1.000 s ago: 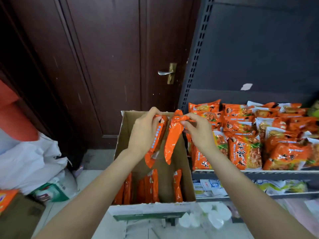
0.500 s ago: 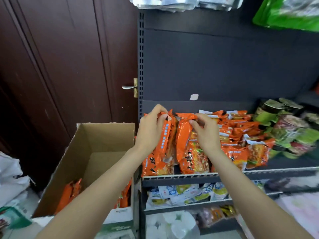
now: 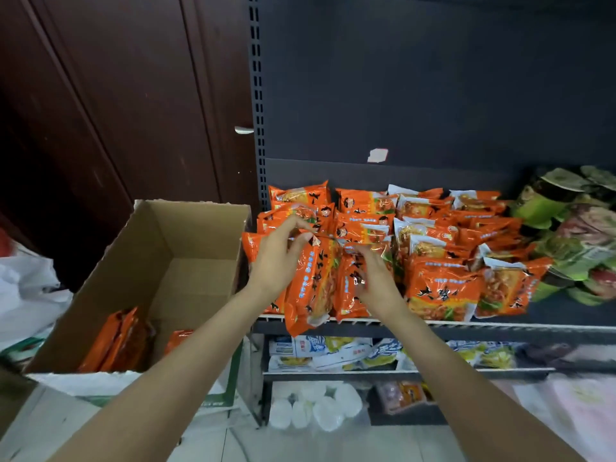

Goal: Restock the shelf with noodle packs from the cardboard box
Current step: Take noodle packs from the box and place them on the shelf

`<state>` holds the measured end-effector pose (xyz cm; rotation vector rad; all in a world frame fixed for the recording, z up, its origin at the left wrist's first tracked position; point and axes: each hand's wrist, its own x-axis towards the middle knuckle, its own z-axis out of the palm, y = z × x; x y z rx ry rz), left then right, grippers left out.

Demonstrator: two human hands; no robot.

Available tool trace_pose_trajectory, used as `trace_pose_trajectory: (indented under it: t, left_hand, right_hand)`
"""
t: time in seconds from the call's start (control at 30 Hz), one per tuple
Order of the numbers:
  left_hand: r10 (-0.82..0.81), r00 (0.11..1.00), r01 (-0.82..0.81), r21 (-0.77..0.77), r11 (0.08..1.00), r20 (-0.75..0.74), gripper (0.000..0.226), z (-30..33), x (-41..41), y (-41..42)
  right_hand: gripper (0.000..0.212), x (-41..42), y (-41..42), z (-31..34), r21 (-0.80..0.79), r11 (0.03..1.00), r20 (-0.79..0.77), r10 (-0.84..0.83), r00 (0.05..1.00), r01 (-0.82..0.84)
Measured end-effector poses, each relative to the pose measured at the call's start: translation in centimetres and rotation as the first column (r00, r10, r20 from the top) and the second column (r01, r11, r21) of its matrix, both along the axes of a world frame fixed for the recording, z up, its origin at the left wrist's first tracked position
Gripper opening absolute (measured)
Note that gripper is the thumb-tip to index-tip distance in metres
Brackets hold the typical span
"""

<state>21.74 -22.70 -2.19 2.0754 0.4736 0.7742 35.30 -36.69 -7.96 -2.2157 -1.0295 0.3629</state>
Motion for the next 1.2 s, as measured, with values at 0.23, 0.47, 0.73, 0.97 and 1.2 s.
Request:
trace_pose_trajectory:
  t: [0.23,0.47,0.73,0.97,1.2]
  left_hand:
    - [-0.006,1.000,0.006,0.005,1.000,-0.025,0.007,-0.6,0.1,0.1]
    - [0.011,0.999,-0.012,-0.040,0.999,-0.039,0.007,-1.6,0.1,0.8]
    - [0.032,0.999,-0.037,-0.112,0.993,-0.042,0.014,-1.4,0.0,0.9]
    - [0.047,0.999,-0.049,-0.191,0.980,-0.017,0.016,-1.2,-0.4,0.4]
    - [0.013,1.000,-0.007,-0.217,0.976,0.026,0.022,-0.7,0.0,0.2]
  right_hand:
    - [0.121,1.8,-0.6,-3.1,-0.334,0.938,0.240,0.179,0.954,-0.093]
    - [0.119,1.6,-0.3,-4.7,-0.307,0.950,0.498,0.114,0.859,0.052]
    - [0.111,2.0,1.2,-5.4,-0.274,0.959,0.531,0.087,0.843,0.074]
    - [0.092,2.7,-0.3,-4.4,-0.283,0.956,0.360,0.176,0.916,-0.073]
    - [0.072,1.8,-0.4,-0.9,0.001,1.000,0.011,0.000,1.000,0.000]
